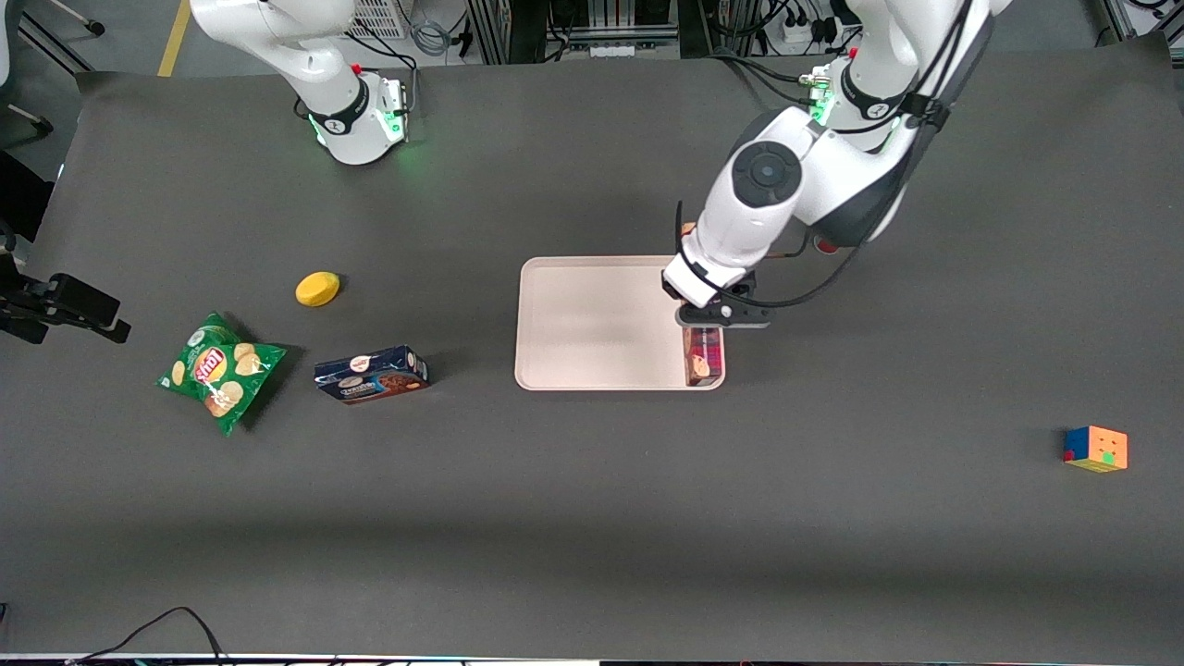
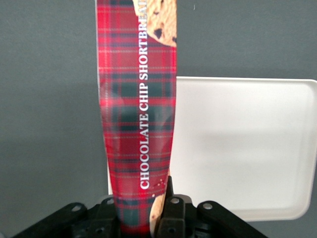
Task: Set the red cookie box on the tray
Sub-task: 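Lower the cookie box onto the tray's edge and release it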
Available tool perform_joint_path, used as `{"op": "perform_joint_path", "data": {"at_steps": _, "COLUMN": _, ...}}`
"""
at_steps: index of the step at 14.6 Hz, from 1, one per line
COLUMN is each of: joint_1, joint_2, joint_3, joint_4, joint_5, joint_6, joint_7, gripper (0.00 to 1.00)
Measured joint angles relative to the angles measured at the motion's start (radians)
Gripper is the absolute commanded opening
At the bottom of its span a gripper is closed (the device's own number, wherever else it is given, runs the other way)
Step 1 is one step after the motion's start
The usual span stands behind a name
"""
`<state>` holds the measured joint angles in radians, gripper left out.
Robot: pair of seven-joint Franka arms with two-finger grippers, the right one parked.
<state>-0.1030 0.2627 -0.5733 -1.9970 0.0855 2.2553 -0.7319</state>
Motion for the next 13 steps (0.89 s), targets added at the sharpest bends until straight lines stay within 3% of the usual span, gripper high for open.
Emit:
{"op": "perform_joint_path", "data": {"at_steps": 3, "joint_1": 0.000, "joint_2": 0.001, "joint_3": -0.004, "joint_4": -0.129, "joint_5": 0.091, "joint_6": 0.167, "joint_7": -0.053, "gripper": 0.00}}
{"op": "perform_joint_path", "data": {"at_steps": 9, "joint_1": 0.001, "joint_2": 0.010, "joint_3": -0.003, "joint_4": -0.251, "joint_5": 0.118, "joint_6": 0.327, "joint_7": -0.081, "gripper": 0.00}}
{"op": "perform_joint_path", "data": {"at_steps": 13, "joint_1": 0.001, "joint_2": 0.076, "joint_3": -0.002, "joint_4": -0.260, "joint_5": 0.287, "joint_6": 0.346, "joint_7": -0.182, "gripper": 0.00}}
